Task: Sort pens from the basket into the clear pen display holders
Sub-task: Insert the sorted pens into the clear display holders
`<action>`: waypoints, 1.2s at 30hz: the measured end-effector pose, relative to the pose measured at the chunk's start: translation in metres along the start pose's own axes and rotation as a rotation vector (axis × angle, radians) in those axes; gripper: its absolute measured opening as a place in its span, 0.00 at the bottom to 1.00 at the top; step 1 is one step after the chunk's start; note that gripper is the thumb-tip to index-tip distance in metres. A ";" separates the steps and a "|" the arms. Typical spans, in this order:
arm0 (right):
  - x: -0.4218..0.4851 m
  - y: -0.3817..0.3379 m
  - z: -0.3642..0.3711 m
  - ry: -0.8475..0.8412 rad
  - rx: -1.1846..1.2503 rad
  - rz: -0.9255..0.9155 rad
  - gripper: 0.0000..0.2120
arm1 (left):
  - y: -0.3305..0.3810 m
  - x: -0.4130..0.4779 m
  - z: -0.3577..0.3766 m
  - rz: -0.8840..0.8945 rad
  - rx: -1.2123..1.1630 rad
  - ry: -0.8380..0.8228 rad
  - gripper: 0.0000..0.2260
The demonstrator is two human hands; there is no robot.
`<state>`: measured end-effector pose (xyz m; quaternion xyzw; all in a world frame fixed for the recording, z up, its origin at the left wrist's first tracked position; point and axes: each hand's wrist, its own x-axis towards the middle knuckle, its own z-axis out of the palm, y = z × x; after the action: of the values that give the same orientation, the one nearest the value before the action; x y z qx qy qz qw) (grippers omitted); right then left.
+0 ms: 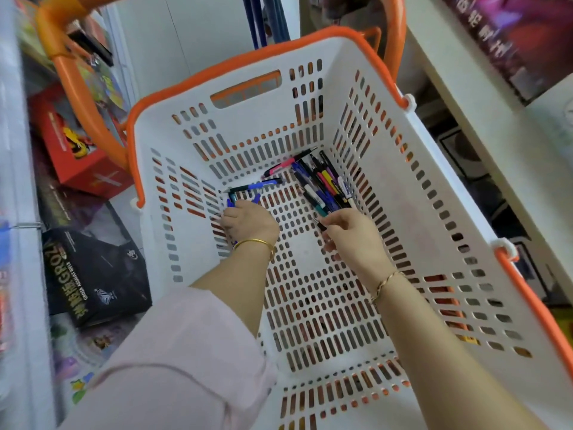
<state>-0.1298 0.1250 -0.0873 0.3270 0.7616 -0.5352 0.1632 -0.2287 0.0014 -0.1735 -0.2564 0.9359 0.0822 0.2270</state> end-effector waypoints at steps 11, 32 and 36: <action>0.003 -0.002 -0.005 -0.006 0.027 0.025 0.12 | -0.014 0.003 -0.001 0.100 -0.043 -0.086 0.16; 0.011 0.005 -0.018 0.047 0.007 0.069 0.11 | 0.029 0.021 -0.011 0.602 0.148 0.084 0.14; 0.012 0.005 -0.020 0.057 0.021 0.088 0.11 | 0.029 0.011 -0.017 0.544 -0.034 -0.072 0.13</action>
<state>-0.1328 0.1482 -0.0906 0.3769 0.7453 -0.5258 0.1612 -0.2587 0.0168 -0.1627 0.0038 0.9602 0.1648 0.2254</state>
